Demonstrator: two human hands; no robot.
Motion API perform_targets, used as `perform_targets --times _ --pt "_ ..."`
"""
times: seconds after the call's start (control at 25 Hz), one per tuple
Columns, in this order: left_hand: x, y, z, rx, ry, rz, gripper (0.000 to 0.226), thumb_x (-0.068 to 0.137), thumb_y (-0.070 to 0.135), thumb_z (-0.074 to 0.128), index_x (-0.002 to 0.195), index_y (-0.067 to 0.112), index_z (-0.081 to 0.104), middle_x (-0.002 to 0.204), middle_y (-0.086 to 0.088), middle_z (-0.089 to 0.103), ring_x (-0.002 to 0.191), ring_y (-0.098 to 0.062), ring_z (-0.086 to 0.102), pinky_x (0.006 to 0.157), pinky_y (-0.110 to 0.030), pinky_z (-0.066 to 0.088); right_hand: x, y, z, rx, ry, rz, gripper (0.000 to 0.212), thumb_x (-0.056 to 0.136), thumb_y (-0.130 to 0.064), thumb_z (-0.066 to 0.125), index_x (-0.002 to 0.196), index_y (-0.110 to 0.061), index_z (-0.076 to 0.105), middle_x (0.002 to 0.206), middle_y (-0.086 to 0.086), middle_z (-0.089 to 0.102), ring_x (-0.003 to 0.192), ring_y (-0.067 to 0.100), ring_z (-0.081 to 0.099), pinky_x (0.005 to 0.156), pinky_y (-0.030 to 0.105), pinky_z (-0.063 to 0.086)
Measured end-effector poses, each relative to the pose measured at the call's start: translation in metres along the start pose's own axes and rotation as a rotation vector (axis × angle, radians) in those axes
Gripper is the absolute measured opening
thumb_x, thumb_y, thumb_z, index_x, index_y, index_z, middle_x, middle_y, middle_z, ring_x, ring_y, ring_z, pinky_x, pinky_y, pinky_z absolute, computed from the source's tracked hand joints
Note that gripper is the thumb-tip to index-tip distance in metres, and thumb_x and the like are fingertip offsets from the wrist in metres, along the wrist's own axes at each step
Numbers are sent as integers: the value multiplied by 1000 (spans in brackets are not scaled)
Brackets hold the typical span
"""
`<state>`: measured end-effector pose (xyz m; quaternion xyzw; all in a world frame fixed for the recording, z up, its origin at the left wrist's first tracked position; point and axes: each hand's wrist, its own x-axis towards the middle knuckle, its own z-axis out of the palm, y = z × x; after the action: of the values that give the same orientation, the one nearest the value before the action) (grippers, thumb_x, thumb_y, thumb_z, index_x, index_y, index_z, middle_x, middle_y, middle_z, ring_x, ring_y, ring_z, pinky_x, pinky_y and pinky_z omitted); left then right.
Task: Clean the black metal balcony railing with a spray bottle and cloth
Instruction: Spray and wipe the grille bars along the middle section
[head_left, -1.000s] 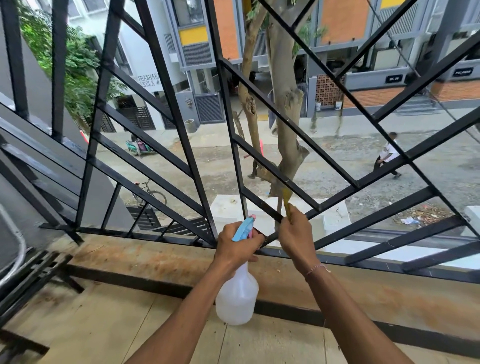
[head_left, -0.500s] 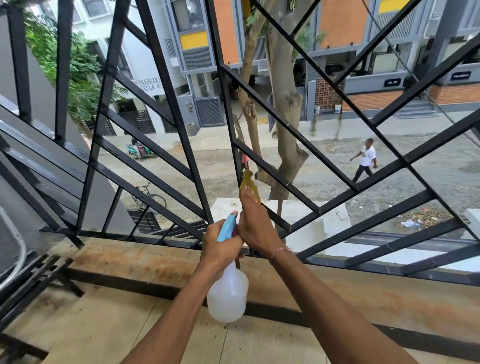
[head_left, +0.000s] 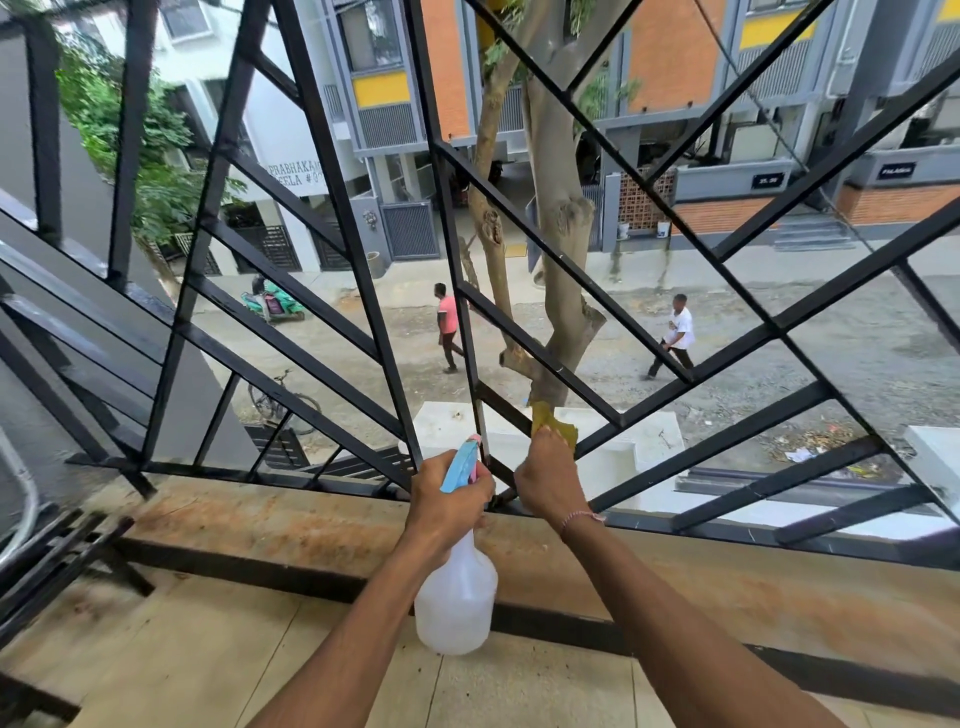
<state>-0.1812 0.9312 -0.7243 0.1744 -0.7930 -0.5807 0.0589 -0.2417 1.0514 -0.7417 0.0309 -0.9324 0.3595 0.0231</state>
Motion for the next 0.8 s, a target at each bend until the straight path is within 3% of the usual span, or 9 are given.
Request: perform_targets --times 0.16,0.24,0.28,0.36,0.44,0.52,0.6,0.68,0.8 --pt "-1 5 -8 -27 -3 -5 18 91 8 71 101 22 63 99 -15 64 94 -30 67 73 -46 65 12 -51 -16 58 52 -106 29 87 2 56 115 -3 53 104 17 63 104 37 58 89 43 47" --pt "2 9 -13 -61 -18 7 25 93 5 69 108 24 60 99 -8 64 90 -24 66 61 -32 60 16 -74 -19 86 -33 -186 8 90 3 53 90 -5 51 84 11 55 88 30 55 71 37 42" --pt "4 10 -15 -59 -19 16 26 93 4 69 111 21 62 99 -9 66 90 -24 66 59 -29 59 16 -79 -20 101 -71 -191 14 92 2 49 81 -6 47 79 9 50 84 28 52 68 34 37" --pt "7 13 -20 -51 -2 29 22 92 4 70 110 16 67 101 -14 68 94 -30 68 60 -31 61 12 -77 -24 238 -108 -216 17 94 -3 41 99 -4 57 89 12 58 88 28 57 68 34 42" --pt "7 19 -23 -46 0 57 12 92 7 70 103 13 69 99 -17 69 96 -32 70 61 -31 60 -1 -58 -32 575 -141 -181 44 95 -5 34 132 -13 57 98 13 67 90 24 64 74 43 55" --pt "7 27 -22 -37 -24 86 9 93 9 70 101 12 69 98 -17 69 93 -29 71 58 -28 58 -20 -46 -46 1030 -228 -1 42 100 0 32 131 -9 59 99 14 72 90 26 70 76 44 59" --pt "5 40 -18 -49 -60 98 7 91 8 72 97 10 70 95 -18 69 90 -28 71 58 -27 57 -42 -41 -70 1274 -196 84 39 101 3 33 124 -6 63 105 18 74 89 27 74 74 38 60" --pt "3 55 -14 -79 -95 103 7 88 4 75 91 8 71 92 -18 69 85 -26 71 58 -29 59 -54 -36 -94 1296 -53 87 36 103 2 34 116 -6 66 101 16 75 85 26 74 73 37 59" --pt "-2 78 -7 -109 -149 120 10 86 2 76 88 10 70 94 -17 68 86 -24 69 59 -32 60 -64 -23 -129 1046 123 78 31 106 -6 37 101 -5 68 90 20 73 81 28 72 81 51 61"
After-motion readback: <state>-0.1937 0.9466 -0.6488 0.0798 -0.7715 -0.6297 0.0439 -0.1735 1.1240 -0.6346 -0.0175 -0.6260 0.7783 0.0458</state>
